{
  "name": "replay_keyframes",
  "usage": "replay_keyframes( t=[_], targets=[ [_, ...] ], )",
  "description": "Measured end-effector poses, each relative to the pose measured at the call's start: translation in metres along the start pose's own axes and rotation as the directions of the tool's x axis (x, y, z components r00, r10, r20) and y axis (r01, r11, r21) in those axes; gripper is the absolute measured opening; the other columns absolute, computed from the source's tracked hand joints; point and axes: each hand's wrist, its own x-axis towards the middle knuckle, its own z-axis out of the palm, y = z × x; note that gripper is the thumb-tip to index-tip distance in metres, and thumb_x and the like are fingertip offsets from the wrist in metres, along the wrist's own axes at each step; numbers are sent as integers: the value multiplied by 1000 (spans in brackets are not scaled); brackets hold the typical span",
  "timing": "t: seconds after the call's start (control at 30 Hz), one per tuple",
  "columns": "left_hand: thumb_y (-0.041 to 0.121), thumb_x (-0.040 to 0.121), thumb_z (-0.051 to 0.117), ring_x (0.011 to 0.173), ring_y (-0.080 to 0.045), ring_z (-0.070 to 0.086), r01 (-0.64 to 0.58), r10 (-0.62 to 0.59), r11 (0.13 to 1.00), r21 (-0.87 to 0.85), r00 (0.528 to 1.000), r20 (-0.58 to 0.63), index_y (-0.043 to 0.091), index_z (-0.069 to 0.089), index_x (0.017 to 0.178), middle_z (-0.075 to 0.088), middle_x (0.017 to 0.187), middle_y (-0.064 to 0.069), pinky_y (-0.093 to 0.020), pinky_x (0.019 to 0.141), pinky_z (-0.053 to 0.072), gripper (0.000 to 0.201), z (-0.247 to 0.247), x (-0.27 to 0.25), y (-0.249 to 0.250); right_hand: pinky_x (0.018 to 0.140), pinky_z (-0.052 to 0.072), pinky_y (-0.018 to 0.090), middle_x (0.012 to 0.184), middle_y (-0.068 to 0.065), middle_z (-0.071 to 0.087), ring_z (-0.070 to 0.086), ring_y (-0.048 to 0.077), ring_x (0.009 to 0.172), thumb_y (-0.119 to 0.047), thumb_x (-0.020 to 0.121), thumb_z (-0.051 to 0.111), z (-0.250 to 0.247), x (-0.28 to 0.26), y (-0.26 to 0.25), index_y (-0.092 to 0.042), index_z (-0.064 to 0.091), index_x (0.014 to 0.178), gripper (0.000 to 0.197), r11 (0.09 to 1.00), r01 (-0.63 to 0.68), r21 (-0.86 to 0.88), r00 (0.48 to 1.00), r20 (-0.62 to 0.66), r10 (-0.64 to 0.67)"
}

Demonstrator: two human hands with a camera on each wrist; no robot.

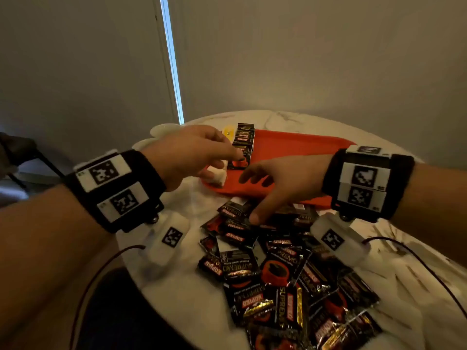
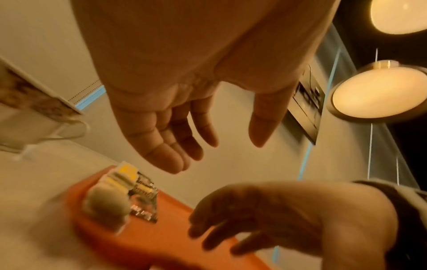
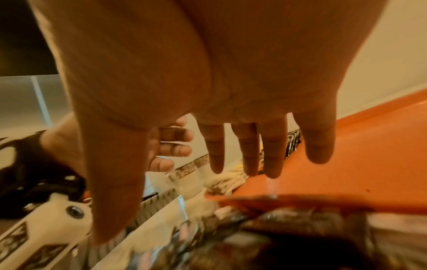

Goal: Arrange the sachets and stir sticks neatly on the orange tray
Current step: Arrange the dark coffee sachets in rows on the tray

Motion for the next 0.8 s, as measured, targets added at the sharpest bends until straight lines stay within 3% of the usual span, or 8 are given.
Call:
replay_keyframes(
  t=[0.17,0.23,0.33,0.4,0.47,0.57,0.67,0.8],
  targets=[
    [45,47,98,118,-14,60,61,-140,929,364,971,194,40,62,124,62,130,12,-41,102,53,85,-1,-60,-19,120,31,47,164,-24,11,21,14,151,-65,54,91,31,-54,-12,-63,5,149,128,985,127,-119,984,140,-110],
    [44,47,97,126,-8,50,69,-216,874,481,941,259,47,50,135,48,143,17,-28,98,51,100,3,-76,-26,124,21,51,163,-29,-9,3,14,154,-68,52,90,47,-69,-17,-63,-11,149,139,955,154,-253,976,193,-106],
    [19,58,100,113,8,58,13,-181,902,432,920,349,50,43,133,54,134,24,-8,78,50,99,12,-90,-36,124,2,63,163,-17,-31,-19,19,155,-74,48,88,75,-75,-20,-53,-27,149,154,876,200,-438,974,184,-131],
    [18,55,102,120,6,58,-37,-152,905,424,902,405,48,39,141,59,132,24,-11,93,51,111,17,-96,-43,122,-3,66,164,-11,-33,-22,23,154,-73,49,88,87,-70,-22,-49,-27,151,156,865,188,-466,981,140,-138],
    [36,46,105,127,1,55,-91,-134,874,478,900,415,51,32,149,57,137,27,-25,109,48,127,21,-99,-49,124,1,63,167,-9,-26,-15,25,156,-72,51,88,89,-65,-26,-46,-21,154,152,883,170,-438,985,69,-156],
    [60,32,100,128,-1,55,-134,-95,813,567,930,356,54,32,147,55,137,29,-31,113,47,134,23,-99,-58,124,24,53,168,-6,4,13,24,153,-71,50,88,84,-49,-28,-41,-2,157,143,914,163,-372,977,-68,-202],
    [61,30,100,125,-5,57,-94,-97,776,624,959,266,45,29,152,56,138,22,-32,110,49,142,22,-96,-63,112,44,42,152,-7,36,42,17,135,-62,52,92,80,-35,-27,-38,13,155,132,953,163,-254,962,-173,-211],
    [50,46,102,127,-15,56,-5,-121,713,701,984,130,32,21,160,50,145,9,-36,108,52,141,21,-93,-61,102,51,35,141,-6,54,58,17,122,-51,63,92,70,-23,-31,-35,12,158,125,966,151,-211,968,-166,-188]
  ],
)
